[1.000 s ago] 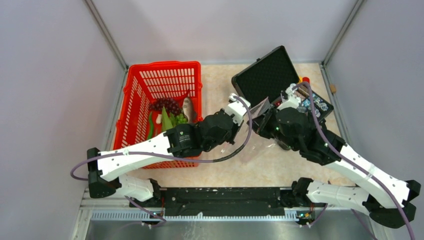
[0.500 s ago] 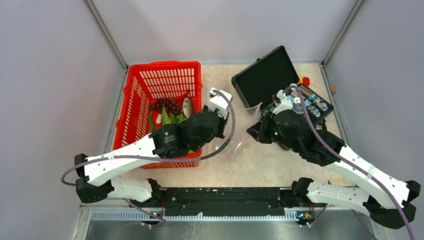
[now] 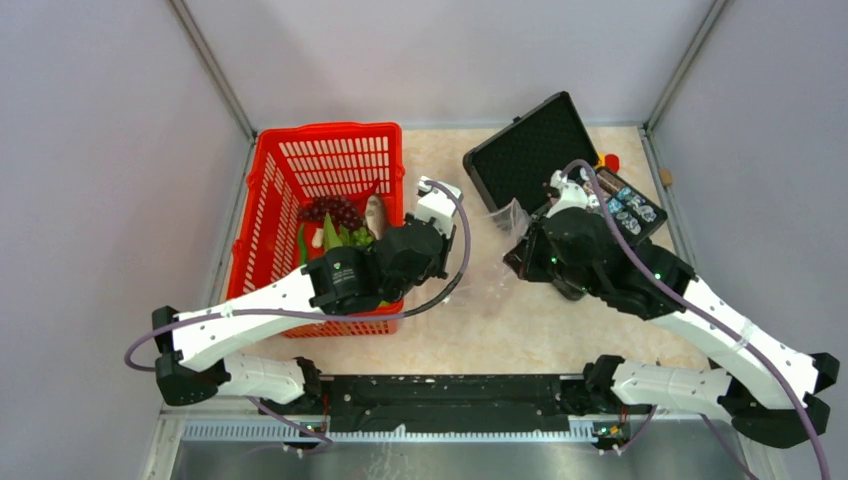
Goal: Place the food in the zip-top bag and seal the zipper
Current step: Open the zipper of the food storage bag, then pick up the fake vegetable from the bin.
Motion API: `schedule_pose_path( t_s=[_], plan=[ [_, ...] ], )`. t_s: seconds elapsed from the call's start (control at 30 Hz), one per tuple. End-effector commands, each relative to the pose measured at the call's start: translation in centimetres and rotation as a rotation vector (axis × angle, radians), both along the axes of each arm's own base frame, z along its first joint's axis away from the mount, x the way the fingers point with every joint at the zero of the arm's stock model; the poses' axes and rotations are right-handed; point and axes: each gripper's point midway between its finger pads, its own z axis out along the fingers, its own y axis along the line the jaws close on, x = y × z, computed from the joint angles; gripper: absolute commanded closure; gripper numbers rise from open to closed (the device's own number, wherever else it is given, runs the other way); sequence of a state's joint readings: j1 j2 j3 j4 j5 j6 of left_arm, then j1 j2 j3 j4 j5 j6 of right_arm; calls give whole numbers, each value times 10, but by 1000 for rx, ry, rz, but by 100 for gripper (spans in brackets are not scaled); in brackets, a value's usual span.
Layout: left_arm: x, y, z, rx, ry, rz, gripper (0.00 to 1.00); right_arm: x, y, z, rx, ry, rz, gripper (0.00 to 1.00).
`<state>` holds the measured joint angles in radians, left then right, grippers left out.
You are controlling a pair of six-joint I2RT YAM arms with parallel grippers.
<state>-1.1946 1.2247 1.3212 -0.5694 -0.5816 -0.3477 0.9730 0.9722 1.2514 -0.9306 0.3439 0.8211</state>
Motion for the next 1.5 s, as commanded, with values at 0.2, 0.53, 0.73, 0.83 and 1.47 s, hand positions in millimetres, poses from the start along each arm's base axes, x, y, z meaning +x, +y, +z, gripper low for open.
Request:
schedule_pose_path(
  t_s=[0.2,0.53,0.73,0.83,1.47],
  plan=[
    [-21,-41,13,-178,47,-224,76,-5,-3,28,99,-79,21,100],
    [-1,-18,-7,-202,140,-179,29,28,1,-6,-47,-90,-88,100],
    [-1,16,35,-280,48,-177,6,37,16,-5,11,-127,-70,100],
    [5,43,44,-262,8,-108,1,39,22,-6,44,-134,-60,100],
    [74,226,-92,-116,339,532,1,42,37,-7,110,-138,-38,100]
  ],
)
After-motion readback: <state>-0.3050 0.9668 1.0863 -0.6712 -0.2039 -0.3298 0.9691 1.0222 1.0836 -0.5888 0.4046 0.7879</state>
